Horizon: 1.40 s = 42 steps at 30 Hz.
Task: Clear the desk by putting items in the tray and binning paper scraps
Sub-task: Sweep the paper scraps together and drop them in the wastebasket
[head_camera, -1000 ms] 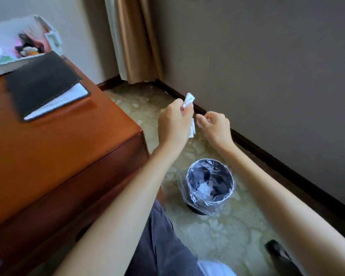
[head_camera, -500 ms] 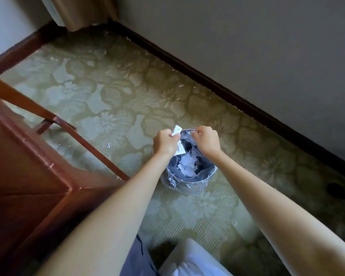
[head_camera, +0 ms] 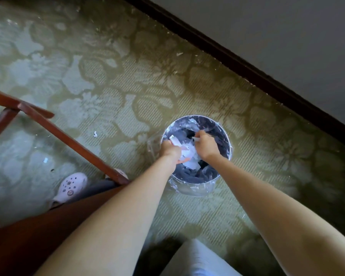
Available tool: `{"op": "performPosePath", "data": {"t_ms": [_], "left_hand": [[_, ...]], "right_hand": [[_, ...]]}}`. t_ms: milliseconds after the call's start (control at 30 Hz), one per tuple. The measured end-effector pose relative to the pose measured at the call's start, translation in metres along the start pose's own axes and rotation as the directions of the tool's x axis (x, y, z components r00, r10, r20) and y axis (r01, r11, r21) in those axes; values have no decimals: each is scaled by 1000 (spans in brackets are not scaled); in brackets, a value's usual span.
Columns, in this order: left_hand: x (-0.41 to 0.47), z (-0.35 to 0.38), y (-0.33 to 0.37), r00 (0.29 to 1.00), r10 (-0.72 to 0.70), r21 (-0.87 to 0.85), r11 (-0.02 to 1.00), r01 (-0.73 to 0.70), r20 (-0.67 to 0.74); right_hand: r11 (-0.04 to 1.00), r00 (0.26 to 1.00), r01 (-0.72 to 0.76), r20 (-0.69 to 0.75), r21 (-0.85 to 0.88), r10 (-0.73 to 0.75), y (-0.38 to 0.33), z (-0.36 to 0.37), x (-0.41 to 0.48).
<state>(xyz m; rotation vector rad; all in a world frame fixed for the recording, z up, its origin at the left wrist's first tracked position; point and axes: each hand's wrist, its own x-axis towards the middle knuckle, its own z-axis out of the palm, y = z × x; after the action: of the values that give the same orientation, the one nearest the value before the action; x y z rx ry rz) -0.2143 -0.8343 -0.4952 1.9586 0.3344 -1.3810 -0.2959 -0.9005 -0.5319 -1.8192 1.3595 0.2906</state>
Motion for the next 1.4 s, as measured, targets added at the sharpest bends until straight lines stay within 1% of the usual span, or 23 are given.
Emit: {"op": "performPosePath", "data": {"t_ms": [67,133,233,300,367,433,500,567,667,733,800,867,933,967,1067,1100,1133,1167,1200,1233,1267,1367,1400], "left_hand": [[8,0,-6,1000,8,24,1000,-8,8],[15,-3,-12,999,38,97,995,-40,18],[14,-9,-15,995,98,245,964,-103,32],[8,-13,-14,986,149,370,914,-166,75],[-4,-18,-11,972,207,524,818,-236,115],[-18,-24,-10,949,281,673,676,-302,143],[-38,-31,-7,924,342,760,550,-346,172],[-64,-40,0,898,405,783,497,-374,172],[-109,-59,12,838,533,774,477,-417,122],[-145,-73,19,795,601,773,464,-432,83],[-188,-87,30,732,679,768,440,-466,56],[-240,-105,42,623,781,773,376,-510,31],[-287,-128,50,512,859,779,337,-528,-24],[-312,-142,50,459,887,786,323,-528,-56],[-370,-190,42,243,959,840,249,-482,-144],[-394,-210,31,195,962,854,260,-451,-190],[-391,-230,29,143,968,874,247,-419,-205],[-394,-250,23,141,957,874,288,-391,-252],[-394,-272,18,128,941,855,338,-395,-313],[-398,-293,8,153,912,829,409,-381,-379],[-399,-317,-1,164,891,808,454,-376,-424],[-421,-387,-45,188,828,775,560,-293,-528],[-426,-410,-58,178,808,751,588,-301,-561]], "right_hand": [[1000,1000,-9,13,-13,9,5,6,2],[1000,1000,-16,27,-18,17,10,8,4],[999,1000,-7,27,-43,8,13,8,3],[996,999,0,40,-90,4,14,6,-1],[983,997,4,73,-185,9,15,4,-7],[952,996,20,91,-305,8,14,-1,-18],[910,994,51,105,-412,-8,9,-9,-34],[868,993,97,107,-486,-51,-1,-21,-55],[810,983,173,52,-560,-174,-28,-45,-93],[785,965,217,3,-580,-264,-52,-68,-124],[785,936,269,-40,-558,-349,-81,-94,-158],[790,892,328,-104,-518,-439,-111,-118,-196],[768,818,388,-194,-509,-541,-141,-137,-234],[746,767,419,-238,-518,-596,-156,-144,-254],[663,600,518,-323,-541,-732,-198,-149,-316],[633,546,554,-338,-541,-767,-212,-146,-336],[598,492,591,-346,-541,-799,-227,-140,-354],[563,444,629,-347,-537,-826,-242,-131,-371],[529,404,666,-341,-526,-849,-257,-119,-387],[497,374,700,-329,-512,-867,-272,-106,-402],[469,352,728,-314,-500,-882,-286,-91,-416],[393,314,783,-238,-483,-919,-325,-42,-451],[363,302,801,-202,-477,-932,-338,-25,-461]]}}
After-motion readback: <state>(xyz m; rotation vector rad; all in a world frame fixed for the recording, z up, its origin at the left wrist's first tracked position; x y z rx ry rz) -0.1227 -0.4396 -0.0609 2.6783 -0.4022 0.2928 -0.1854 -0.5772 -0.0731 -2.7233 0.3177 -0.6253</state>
